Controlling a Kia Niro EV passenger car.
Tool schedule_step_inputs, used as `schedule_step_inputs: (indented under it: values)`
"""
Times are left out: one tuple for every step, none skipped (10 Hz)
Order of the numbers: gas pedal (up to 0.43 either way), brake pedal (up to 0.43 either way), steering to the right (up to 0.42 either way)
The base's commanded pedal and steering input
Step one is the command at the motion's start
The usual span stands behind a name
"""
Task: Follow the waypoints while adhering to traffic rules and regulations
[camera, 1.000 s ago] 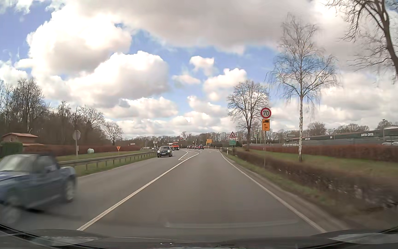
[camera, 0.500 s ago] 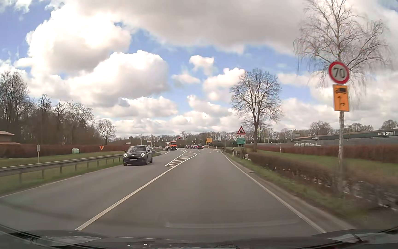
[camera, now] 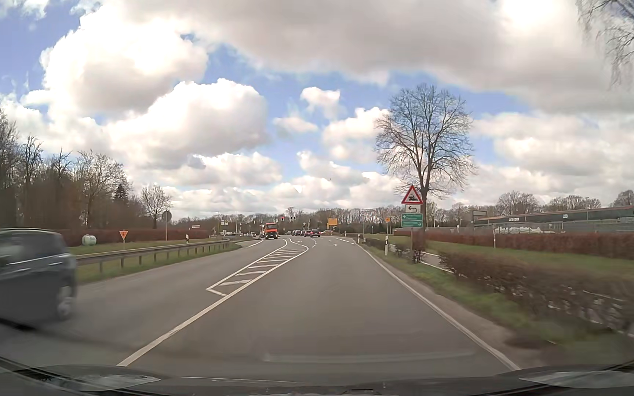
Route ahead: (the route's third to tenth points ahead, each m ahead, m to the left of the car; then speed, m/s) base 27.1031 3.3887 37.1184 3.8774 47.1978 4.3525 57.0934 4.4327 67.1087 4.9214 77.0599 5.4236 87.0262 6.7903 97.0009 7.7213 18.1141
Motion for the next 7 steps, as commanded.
schedule_step_inputs:
  values:
    - [0.0, 0.152, 0.001]
    - [0.0, 0.159, 0.001]
    - [0.0, 0.159, 0.0]
    - [0.0, 0.165, 0.0]
    - [0.0, 0.165, 0.0]
    - [0.0, 0.165, 0.0]
    - [0.0, 0.159, 0.0]
